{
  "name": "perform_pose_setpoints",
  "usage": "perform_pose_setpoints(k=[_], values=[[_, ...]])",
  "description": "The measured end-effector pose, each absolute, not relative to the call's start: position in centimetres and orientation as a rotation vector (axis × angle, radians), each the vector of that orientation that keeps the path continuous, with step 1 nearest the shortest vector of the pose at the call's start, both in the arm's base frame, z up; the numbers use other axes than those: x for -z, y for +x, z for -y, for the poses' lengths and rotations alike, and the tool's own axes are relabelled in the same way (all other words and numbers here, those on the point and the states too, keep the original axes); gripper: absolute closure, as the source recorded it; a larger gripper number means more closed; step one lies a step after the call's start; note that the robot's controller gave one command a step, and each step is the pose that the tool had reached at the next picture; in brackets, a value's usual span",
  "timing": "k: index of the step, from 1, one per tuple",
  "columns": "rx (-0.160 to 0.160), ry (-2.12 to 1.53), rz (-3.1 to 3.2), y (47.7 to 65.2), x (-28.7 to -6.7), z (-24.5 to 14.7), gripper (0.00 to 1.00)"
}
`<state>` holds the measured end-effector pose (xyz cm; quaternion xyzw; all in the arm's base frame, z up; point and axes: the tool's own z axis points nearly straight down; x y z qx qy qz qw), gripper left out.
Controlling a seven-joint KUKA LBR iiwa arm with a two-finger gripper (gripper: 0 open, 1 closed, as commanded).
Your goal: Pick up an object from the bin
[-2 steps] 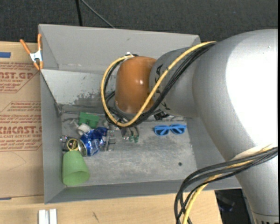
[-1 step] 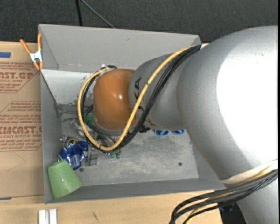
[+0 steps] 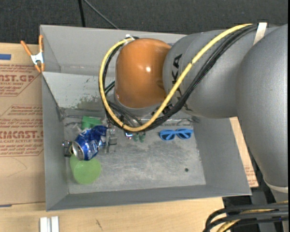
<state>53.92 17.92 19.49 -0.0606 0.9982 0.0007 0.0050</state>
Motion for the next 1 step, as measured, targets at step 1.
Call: perform_pose_setpoints(k=[1], values=[[-0.009,-0.232,-3.120,57.51,-27.73,-24.35,1.00]])
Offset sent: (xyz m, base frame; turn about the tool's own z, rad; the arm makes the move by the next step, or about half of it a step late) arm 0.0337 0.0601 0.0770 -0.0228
